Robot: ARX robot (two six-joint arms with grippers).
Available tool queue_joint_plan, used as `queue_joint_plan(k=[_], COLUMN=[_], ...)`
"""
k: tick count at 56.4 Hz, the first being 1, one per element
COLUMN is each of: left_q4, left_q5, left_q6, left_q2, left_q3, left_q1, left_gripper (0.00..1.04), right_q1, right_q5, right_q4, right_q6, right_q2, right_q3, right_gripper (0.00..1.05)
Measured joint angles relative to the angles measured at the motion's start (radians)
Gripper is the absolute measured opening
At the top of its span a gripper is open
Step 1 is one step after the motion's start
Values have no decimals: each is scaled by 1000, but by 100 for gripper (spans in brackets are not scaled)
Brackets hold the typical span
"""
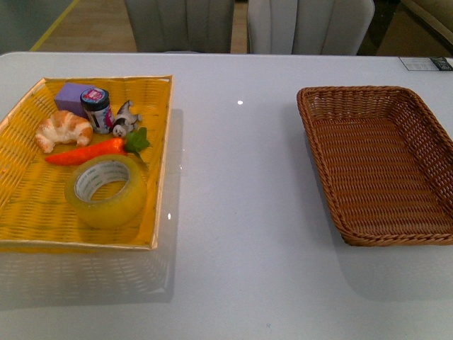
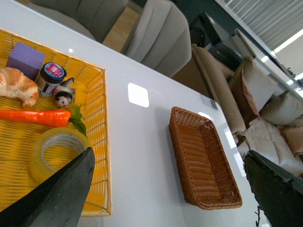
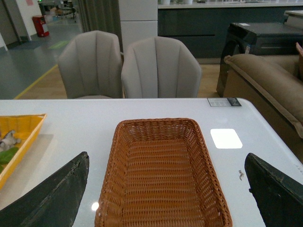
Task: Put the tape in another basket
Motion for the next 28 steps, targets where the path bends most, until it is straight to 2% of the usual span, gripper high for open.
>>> queue_joint_plan(k=[9,17,28], left_q4=[261,291,269], left_q5=[-98,-166,-226], left_q6=[73,186,279], left_q2=[476,807,1061], left_q3=[108,234,381], left_q1=[-75,-100,-84], left_gripper=[96,96,96], right_q1=[0,0,0], right_q5=[0,0,0], right_q4=[0,0,0], right_q6=[0,0,0], right_q2=[0,0,0], right_q3=[0,0,0], right_gripper=[96,96,96])
